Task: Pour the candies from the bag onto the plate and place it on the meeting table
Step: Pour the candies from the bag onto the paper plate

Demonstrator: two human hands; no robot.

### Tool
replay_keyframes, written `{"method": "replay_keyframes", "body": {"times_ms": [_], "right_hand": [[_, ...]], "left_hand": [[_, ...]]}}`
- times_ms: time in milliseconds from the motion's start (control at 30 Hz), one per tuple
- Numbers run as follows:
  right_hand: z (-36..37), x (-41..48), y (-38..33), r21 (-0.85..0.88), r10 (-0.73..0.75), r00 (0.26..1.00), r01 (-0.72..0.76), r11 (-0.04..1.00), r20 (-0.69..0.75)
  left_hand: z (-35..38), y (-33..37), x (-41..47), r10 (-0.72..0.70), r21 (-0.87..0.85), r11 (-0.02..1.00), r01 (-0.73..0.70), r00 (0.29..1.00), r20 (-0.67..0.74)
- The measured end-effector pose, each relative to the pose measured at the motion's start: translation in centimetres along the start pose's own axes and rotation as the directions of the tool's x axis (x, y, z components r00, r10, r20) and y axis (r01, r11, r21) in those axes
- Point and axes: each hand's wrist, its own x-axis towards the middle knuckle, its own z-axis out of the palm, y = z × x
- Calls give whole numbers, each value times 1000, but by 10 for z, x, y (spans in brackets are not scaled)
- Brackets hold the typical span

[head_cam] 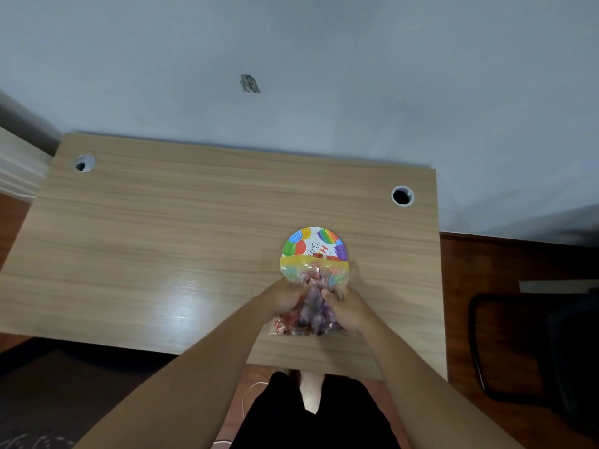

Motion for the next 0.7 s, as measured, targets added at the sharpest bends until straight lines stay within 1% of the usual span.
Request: {"method": "replay_keyframes", "body": {"times_ms": [67, 200, 367, 567, 700], "right_hand": [[1, 0, 2, -2, 22, 1000, -22, 1000, -15], [2, -1, 6, -12, 31, 999, -31, 999, -7], [5, -2, 10, -36, 85, 995, -87, 996, -46], [5, -14, 3, 55, 55, 998, -54, 997, -11], [4, -13, 5, 39, 48, 998, -47, 998, -32]], "left_hand": [[0, -2, 0, -7, -4, 1000, 7, 1000, -10], [2, -5, 1, -5, -54, 999, 7, 1000, 20], [4, -7, -2, -16, -109, 994, 20, 999, 34], [1, -10, -6, -29, -147, 989, 33, 999, 33], [-2, -11, -9, -35, -195, 980, 38, 999, 15]]}}
